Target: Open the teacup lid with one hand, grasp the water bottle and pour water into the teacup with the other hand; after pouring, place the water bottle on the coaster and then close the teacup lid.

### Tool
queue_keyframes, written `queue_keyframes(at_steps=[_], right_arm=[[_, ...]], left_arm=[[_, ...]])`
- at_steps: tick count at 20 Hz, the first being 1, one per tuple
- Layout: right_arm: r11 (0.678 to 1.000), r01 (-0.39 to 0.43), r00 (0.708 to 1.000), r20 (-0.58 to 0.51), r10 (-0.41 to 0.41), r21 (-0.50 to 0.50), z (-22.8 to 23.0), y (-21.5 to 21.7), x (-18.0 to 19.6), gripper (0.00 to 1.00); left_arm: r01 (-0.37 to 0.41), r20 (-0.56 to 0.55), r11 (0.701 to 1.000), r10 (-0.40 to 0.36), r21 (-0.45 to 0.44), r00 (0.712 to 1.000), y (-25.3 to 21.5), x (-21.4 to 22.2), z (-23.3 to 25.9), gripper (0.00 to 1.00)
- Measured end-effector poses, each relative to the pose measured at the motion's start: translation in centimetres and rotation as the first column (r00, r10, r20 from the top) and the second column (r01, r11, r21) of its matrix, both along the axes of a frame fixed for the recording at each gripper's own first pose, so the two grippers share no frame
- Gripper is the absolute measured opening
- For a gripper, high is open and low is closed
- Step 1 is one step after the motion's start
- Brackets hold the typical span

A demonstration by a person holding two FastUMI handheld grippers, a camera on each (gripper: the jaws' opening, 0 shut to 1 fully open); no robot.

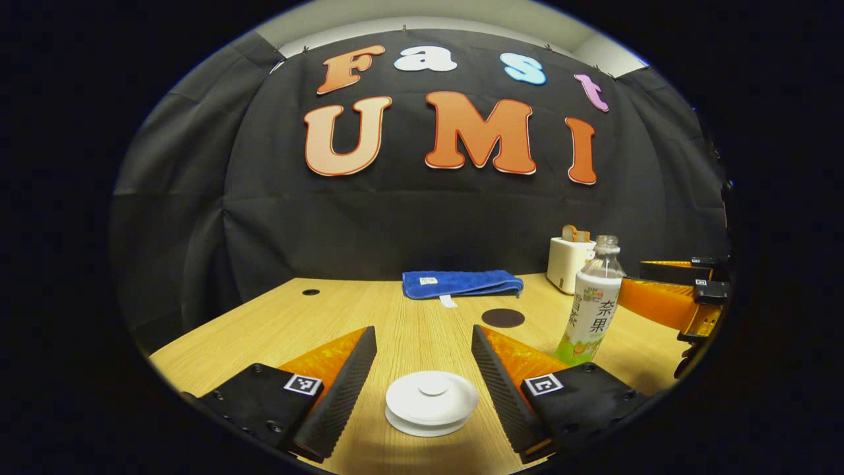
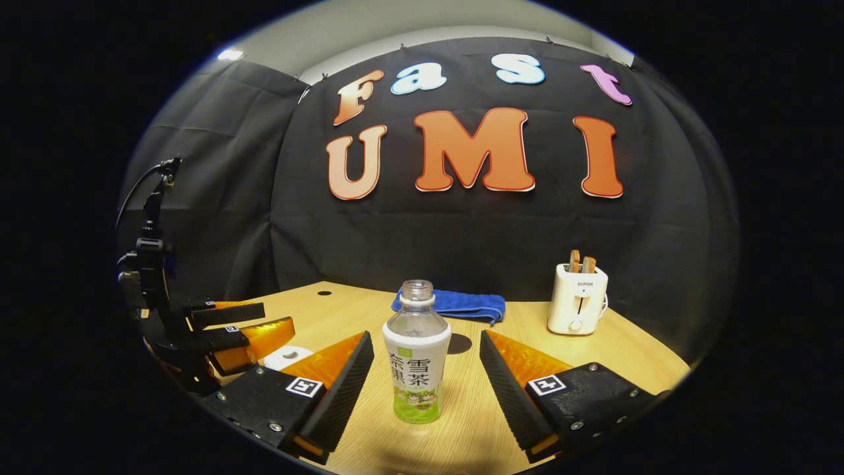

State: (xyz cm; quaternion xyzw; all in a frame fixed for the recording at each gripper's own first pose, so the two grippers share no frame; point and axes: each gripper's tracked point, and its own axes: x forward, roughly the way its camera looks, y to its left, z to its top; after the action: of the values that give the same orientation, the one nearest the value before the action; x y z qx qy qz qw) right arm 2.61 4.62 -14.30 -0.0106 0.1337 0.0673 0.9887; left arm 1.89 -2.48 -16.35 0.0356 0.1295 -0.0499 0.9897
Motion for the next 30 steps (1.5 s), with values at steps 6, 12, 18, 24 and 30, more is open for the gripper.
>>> queue_keyframes(at_steps=[6, 12, 18, 24, 30], right_arm=[[1.000, -0.012, 0.999, -0.051, 0.013, 0.021, -2.3, 0.6, 0.1, 1.00], [1.000, -0.013, 0.997, -0.079, 0.015, 0.018, -3.7, 0.7, 0.6, 0.98], [1.000, -0.005, 0.994, -0.106, 0.005, 0.006, -4.8, 0.3, 0.8, 0.98], [1.000, -0.012, 0.993, -0.121, 0.012, 0.001, -5.2, 0.6, 1.0, 0.98], [0.999, -0.029, 0.987, -0.159, 0.025, -0.024, -6.6, 1.1, 1.4, 0.98]], left_arm=[[0.028, -0.066, 0.999, -0.026, 0.029, 0.998, -0.7, 0.1, -3.0, 0.86], [0.028, -0.125, 0.999, -0.023, 0.040, 0.992, -0.7, 0.4, -5.1, 0.72], [0.035, -0.147, 0.998, -0.027, 0.056, 0.989, -0.8, 0.8, -5.6, 0.50], [0.025, -0.129, 0.998, -0.018, 0.053, 0.991, -0.5, 1.2, -5.3, 0.35], [0.012, -0.091, 0.999, -0.008, 0.037, 0.996, -0.2, 1.2, -4.2, 0.27]])
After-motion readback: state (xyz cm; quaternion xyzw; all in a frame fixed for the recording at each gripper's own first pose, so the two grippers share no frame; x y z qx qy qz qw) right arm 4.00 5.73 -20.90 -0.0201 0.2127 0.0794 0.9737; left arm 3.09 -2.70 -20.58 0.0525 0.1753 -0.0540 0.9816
